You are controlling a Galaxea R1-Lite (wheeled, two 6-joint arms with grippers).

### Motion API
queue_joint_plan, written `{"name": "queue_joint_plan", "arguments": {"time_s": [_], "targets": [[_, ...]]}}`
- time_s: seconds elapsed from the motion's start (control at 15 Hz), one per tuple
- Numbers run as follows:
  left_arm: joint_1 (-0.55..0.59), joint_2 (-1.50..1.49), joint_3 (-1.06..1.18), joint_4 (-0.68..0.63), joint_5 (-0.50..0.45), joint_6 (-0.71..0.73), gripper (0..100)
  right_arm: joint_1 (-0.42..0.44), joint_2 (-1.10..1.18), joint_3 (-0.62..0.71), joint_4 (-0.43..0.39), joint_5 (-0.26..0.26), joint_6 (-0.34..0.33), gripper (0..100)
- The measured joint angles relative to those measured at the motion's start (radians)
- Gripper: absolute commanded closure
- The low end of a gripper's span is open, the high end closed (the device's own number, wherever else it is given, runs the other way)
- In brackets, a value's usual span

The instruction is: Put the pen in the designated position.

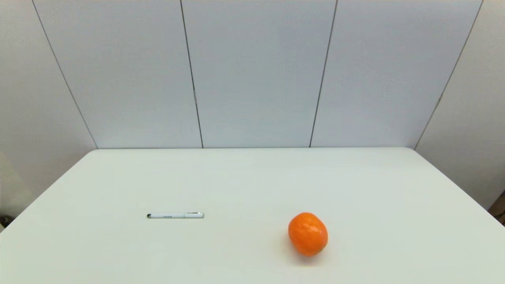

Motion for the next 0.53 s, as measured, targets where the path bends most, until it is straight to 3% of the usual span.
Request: {"name": "queue_joint_plan", "arguments": {"time_s": [0.53], "targets": [[0.0,0.0,0.0,0.0,0.0,0.0,0,0.0,0.0,0.0,0.0,0.0,0.001,0]]}}
